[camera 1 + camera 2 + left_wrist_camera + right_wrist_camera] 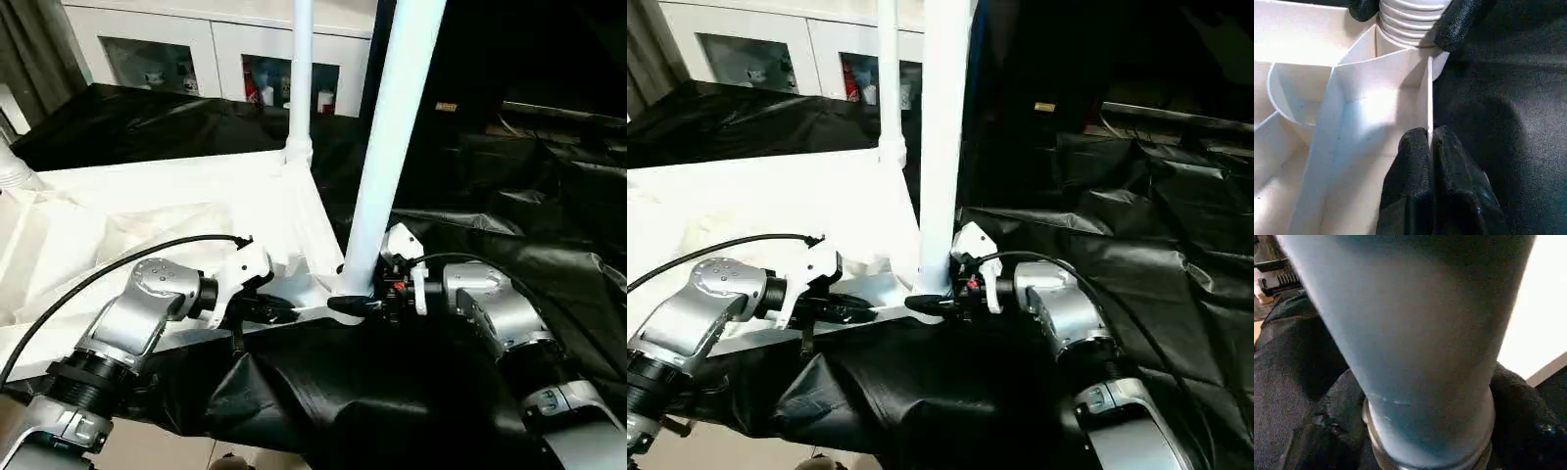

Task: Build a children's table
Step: Rotate leg to tighten

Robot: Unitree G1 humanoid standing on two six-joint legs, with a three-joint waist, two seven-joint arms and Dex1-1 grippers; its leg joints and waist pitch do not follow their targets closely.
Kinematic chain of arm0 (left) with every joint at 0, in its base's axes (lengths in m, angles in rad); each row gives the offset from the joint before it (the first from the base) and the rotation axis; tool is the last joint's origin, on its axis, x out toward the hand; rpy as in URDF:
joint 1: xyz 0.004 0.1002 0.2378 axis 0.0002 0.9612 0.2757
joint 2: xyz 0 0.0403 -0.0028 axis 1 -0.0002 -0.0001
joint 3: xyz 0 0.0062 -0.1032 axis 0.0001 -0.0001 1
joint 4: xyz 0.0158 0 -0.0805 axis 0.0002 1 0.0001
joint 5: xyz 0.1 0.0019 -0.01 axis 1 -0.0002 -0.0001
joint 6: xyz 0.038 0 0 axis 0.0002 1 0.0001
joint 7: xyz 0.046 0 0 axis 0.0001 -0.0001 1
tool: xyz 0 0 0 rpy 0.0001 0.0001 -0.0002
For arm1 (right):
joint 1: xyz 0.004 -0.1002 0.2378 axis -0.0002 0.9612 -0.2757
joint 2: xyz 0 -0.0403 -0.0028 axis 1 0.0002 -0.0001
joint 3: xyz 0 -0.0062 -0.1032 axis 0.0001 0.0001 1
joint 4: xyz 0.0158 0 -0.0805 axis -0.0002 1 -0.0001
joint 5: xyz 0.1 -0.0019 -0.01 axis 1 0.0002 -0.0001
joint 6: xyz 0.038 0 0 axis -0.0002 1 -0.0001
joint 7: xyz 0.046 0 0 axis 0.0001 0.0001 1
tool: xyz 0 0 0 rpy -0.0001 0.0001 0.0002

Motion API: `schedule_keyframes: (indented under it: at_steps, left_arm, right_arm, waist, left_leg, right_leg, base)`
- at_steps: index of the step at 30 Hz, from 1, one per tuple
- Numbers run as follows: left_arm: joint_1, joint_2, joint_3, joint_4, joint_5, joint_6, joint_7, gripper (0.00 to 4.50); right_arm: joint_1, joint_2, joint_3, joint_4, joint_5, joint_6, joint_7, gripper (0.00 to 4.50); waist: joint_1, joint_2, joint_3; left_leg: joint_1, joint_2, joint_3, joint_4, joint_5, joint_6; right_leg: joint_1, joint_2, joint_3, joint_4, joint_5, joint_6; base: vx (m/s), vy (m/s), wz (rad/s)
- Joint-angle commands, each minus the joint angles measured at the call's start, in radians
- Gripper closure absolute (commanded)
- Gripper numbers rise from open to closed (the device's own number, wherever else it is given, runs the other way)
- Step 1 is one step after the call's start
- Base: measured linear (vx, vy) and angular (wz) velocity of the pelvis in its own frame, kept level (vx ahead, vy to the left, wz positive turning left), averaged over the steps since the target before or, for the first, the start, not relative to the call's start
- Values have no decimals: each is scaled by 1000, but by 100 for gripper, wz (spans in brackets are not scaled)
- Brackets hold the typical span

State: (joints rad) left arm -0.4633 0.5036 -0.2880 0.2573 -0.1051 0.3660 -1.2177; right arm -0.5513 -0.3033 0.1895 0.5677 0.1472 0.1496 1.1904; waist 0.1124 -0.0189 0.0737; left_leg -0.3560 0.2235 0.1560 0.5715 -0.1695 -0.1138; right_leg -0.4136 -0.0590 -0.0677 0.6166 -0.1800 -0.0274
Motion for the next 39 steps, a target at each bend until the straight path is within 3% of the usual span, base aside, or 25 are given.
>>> schedule_keyframes:
  at_steps: [1, 4, 7, 9, 13, 16, 17, 20, 25, 26, 27, 29, 33, 35, 36, 39]
  left_arm:
    - [-8, -24, -2, -31, -27, -6, 0, 450]
    - [-20, -53, 5, -6, -7, -12, 61, 450]
    - [-61, -110, 20, 67, 42, -4, 202, 450]
    - [-88, -157, 35, 113, 55, 4, 283, 450]
    - [-151, -271, 53, 199, 90, 35, 468, 450]
    - [-185, -336, 60, 248, 101, 36, 547, 450]
    - [-188, -341, 53, 250, 104, 33, 543, 450]
    - [-188, -341, 47, 244, 101, 26, 522, 450]
    - [-170, -306, 40, 219, 92, 15, 460, 450]
    - [-159, -291, 36, 209, 90, 2, 429, 450]
    - [-138, -263, 29, 192, 81, -21, 373, 450]
    - [-124, -244, 23, 179, 77, -30, 339, 450]
    - [-90, -194, 6, 138, 61, -50, 251, 450]
    - [-42, -112, -5, 57, 18, -58, 113, 450]
    - [-42, -112, -5, 57, 18, -58, 113, 450]
    - [-28, -77, -5, 25, -5, -51, 55, 450]
  right_arm:
    - [13, 6, 1, -15, 5, 21, -13, 160]
    - [20, 28, -17, 4, -5, 27, -87, 165]
    - [5, 87, -60, 85, -34, 27, -288, 166]
    - [-7, 129, -91, 138, -39, 37, -415, 168]
    - [-52, 234, -149, 248, -42, 44, -690, 168]
    - [-85, 304, -142, 293, -46, 21, -733, 168]
    - [-91, 321, -143, 289, -37, 20, -716, 168]
    - [-99, 333, -137, 280, -29, 21, -674, 97]
    - [-102, 303, -123, 260, -39, 11, -616, 54]
    - [-101, 283, -117, 254, -39, 2, -578, 54]
    - [-93, 253, -103, 236, -40, -4, -512, 54]
    - [-84, 230, -90, 216, -40, -8, -466, 54]
    - [-61, 176, -72, 163, -27, -3, -364, 54]
    - [-23, 89, -48, 70, 6, 8, -196, 54]
    - [-23, 89, -48, 70, 6, 8, -196, 54]
    - [-7, 53, -37, 33, 13, 12, -121, 54]
  waist:
    - [-2, 10, -71]
    - [-4, 10, -69]
    - [-5, 11, -66]
    - [-8, 6, -63]
    - [-13, 4, -65]
    - [-14, 0, -67]
    - [-12, 0, -66]
    - [-12, -2, -67]
    - [-14, 4, -68]
    - [-16, 3, -69]
    - [-15, 14, -72]
    - [-20, 9, -72]
    - [-20, 14, -76]
    - [-18, 20, -81]
    - [-15, 24, -83]
    - [-12, 25, -83]
  left_leg:
    - [3, 2, 14, -56, -172, 36]
    - [2, 0, 13, -59, -191, 24]
    - [6, -2, 13, -60, -216, 9]
    - [9, -3, 11, -64, -240, -6]
    - [10, -3, 12, -64, -231, -11]
    - [12, -4, 15, -61, -223, -5]
    - [7, -5, 13, -62, -222, -1]
    - [5, -3, 13, -63, -214, 14]
    - [4, -3, 12, -65, -227, 12]
    - [3, -3, 12, -64, -230, 16]
    - [3, -1, 9, -64, -229, 15]
    - [0, -2, 12, -62, -221, 21]
    - [2, 0, 12, -61, -187, 30]
    - [1, 3, 11, -60, -189, 38]
    - [1, 3, 13, -58, -174, 44]
    - [3, 3, 13, -57, -176, 42]
  right_leg:
    - [64, -62, 45, -66, -143, -215]
    - [65, -63, 45, -72, -181, -205]
    - [62, -65, 45, -79, -244, -189]
    - [60, -69, 45, -88, -342, -156]
    - [57, -68, 46, -90, -347, -147]
    - [54, -68, 46, -91, -335, -149]
    - [58, -68, 46, -90, -332, -143]
    - [58, -68, 46, -87, -306, -139]
    - [59, -70, 46, -90, -328, -136]
    - [60, -70, 45, -90, -320, -139]
    - [63, -71, 45, -87, -302, -147]
    - [64, -68, 46, -86, -269, -155]
    - [67, -67, 45, -79, -207, -181]
    - [73, -65, 44, -74, -167, -196]
    - [73, -64, 44, -70, -131, -208]
    - [72, -63, 42, -68, -113, -227]
  base:
    - [0, 0, 0]
    - [0, 0, 0]
    - [0, 0, 0]
    - [0, 0, 0]
    - [0, 0, 0]
    - [0, 0, 0]
    - [0, 0, 0]
    - [0, 0, 0]
    - [0, 0, 0]
    - [0, 0, 0]
    - [0, 0, 0]
    - [0, 0, 0]
    - [0, 0, 0]
    - [0, 0, 0]
    - [0, 0, 0]
    - [0, 0, 0]
